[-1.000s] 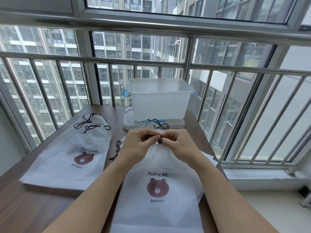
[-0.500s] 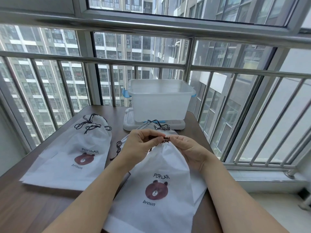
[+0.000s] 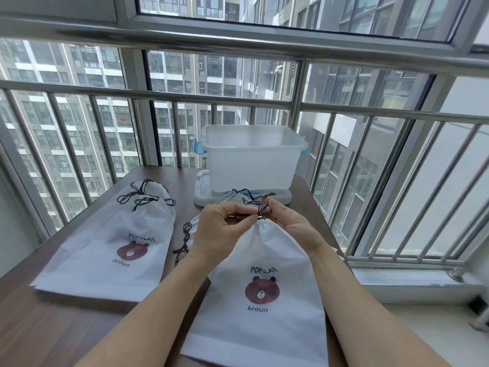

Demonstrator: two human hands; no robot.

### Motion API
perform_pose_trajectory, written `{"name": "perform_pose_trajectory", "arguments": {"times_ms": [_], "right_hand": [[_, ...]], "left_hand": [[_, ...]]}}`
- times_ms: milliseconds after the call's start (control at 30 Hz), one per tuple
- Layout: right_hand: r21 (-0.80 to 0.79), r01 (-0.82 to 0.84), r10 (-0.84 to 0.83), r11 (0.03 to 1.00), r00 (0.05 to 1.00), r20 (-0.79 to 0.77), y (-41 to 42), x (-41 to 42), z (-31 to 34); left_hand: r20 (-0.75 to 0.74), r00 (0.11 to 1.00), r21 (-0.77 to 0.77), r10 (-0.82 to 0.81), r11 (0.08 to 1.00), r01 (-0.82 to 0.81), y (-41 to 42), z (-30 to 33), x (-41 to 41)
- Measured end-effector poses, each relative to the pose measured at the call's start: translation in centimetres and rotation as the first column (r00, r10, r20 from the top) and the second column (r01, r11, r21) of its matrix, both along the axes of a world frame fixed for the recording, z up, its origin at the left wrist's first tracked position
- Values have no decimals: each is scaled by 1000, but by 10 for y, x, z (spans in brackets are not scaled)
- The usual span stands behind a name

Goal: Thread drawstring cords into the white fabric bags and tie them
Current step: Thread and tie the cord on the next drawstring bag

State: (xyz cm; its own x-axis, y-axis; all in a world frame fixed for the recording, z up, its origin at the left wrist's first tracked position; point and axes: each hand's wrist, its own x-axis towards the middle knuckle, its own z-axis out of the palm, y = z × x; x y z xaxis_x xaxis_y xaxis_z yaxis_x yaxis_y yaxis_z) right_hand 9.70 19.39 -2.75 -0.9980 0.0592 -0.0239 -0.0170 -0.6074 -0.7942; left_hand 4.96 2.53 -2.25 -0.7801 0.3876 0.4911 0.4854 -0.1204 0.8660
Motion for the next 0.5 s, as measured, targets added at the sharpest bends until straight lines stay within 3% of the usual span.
{"name": "perform_pose_trajectory", "arguments": {"times_ms": [333,500], "right_hand": [[-7,-179,179,984,980,91,5,7,5],[267,-16,-1,964,998,64,0,12,14]], "left_hand": [[-72,997,45,-11,999,14,0,0,0],[-125,992,11,-10,1000,11,-2,-1,-1]]}}
